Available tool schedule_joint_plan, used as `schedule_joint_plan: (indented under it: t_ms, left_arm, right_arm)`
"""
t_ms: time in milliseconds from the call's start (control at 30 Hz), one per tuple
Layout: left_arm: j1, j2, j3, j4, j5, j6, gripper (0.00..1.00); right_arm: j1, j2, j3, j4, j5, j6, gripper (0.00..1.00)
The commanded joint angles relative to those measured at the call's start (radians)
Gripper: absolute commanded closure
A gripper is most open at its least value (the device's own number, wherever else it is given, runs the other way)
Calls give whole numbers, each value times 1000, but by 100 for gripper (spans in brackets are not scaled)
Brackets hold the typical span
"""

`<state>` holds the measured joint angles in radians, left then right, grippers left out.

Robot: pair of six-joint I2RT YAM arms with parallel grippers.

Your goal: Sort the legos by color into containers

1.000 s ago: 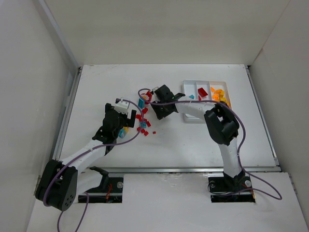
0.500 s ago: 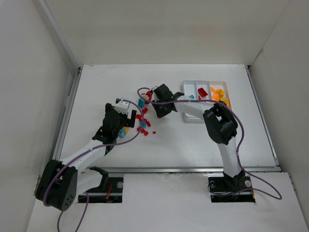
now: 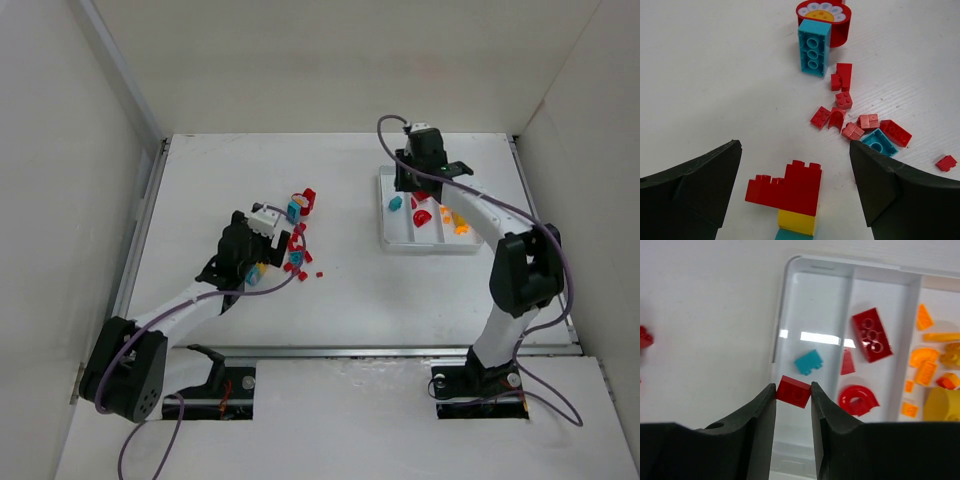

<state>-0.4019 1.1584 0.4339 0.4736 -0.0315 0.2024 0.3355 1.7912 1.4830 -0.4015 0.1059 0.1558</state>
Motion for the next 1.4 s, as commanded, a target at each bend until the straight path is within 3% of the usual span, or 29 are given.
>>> schedule_joint_plan:
  t_ms: [0, 433, 500, 600, 700, 733, 833, 933, 967, 1200, 1367]
  left_arm:
    - [2, 30, 84, -1, 73, 46, 14]
    - [2, 159, 239, -84, 84, 126, 15]
    - [2, 169, 250, -93, 75, 135, 14]
    - [2, 169, 250, -93, 74, 135, 12]
    - [2, 169, 250, -102, 74, 153, 9]
    - [2, 158, 250, -102, 74, 154, 9]
    - [2, 147, 230, -79, 74, 163, 6]
    - [2, 147, 221, -70, 88, 172, 4]
    - [2, 158, 221, -70, 111, 172, 4]
    - [2, 308, 390, -130, 286, 209, 1]
    - [2, 492, 638, -214, 309, 235, 1]
  right_arm:
    - [-55, 25, -53, -11, 43, 11, 100]
    - [-201, 163, 7, 50, 5, 11, 96]
    - [-201, 191, 31, 50, -5, 2, 85]
    - [-201, 201, 51, 39, -32, -22, 56]
    - [-201, 186, 51, 30, -57, -33, 34]
    - [-201, 177, 51, 30, -57, -44, 20]
    - [-201, 129, 40, 30, -78, -64, 20]
    - [-201, 55, 5, 59, -123, -88, 9]
    - [-201, 33, -6, 73, -136, -114, 0]
    - [-167, -79, -49, 181, -196, -265, 0]
    - [-158, -66, 34, 181, -207, -303, 0]
